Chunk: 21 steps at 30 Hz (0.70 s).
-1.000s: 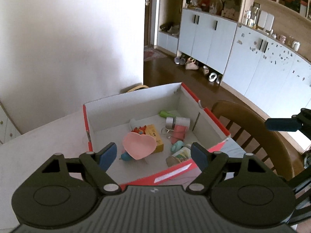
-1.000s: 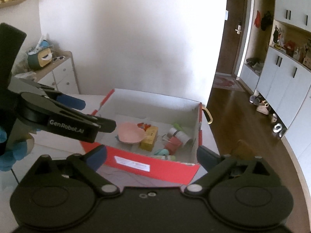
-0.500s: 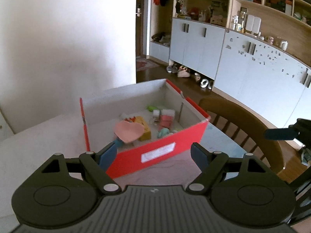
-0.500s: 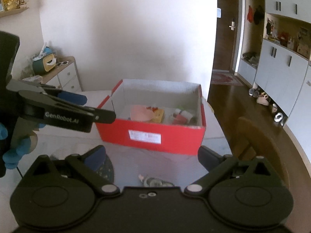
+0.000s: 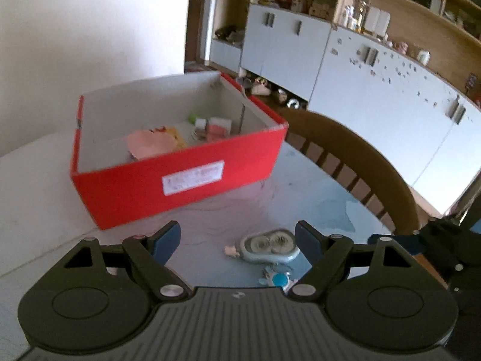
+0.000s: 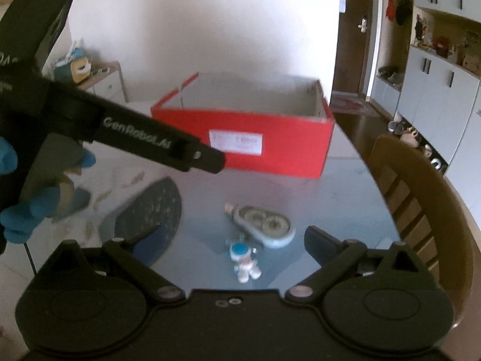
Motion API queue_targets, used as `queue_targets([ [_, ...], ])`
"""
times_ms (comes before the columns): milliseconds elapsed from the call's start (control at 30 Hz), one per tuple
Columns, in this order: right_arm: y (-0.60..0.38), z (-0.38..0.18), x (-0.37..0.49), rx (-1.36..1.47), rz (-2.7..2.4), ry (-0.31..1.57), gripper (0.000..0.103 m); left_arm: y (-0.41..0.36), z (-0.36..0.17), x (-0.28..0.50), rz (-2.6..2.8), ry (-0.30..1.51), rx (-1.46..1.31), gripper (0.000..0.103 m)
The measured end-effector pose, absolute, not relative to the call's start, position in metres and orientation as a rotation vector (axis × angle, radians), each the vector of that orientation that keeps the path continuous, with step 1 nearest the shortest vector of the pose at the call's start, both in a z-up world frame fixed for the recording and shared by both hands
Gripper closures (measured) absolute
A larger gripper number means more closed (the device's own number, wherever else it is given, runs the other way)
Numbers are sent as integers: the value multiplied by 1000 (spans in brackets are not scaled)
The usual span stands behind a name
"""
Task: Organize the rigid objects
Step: 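Withdraw both tools from the box back over the table, then grasp the correction tape with left tool while right tool grasps white astronaut figurine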
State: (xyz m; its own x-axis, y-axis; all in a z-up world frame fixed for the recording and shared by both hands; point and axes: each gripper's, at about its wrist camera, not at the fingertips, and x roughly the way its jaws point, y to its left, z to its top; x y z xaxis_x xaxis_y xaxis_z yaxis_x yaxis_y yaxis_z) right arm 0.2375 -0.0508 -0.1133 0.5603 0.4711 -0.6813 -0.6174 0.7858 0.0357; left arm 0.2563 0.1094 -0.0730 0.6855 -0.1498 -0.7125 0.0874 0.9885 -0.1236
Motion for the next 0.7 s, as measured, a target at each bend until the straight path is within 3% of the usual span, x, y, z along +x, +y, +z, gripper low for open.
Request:
queue_targets([
  [300,-47,-147,245,-257,670,786,12,91,-108,269,-293,838,25,20],
  [700,-38,-182,264,-260,672,842,35,85,-144,303,-467,895,160,20],
])
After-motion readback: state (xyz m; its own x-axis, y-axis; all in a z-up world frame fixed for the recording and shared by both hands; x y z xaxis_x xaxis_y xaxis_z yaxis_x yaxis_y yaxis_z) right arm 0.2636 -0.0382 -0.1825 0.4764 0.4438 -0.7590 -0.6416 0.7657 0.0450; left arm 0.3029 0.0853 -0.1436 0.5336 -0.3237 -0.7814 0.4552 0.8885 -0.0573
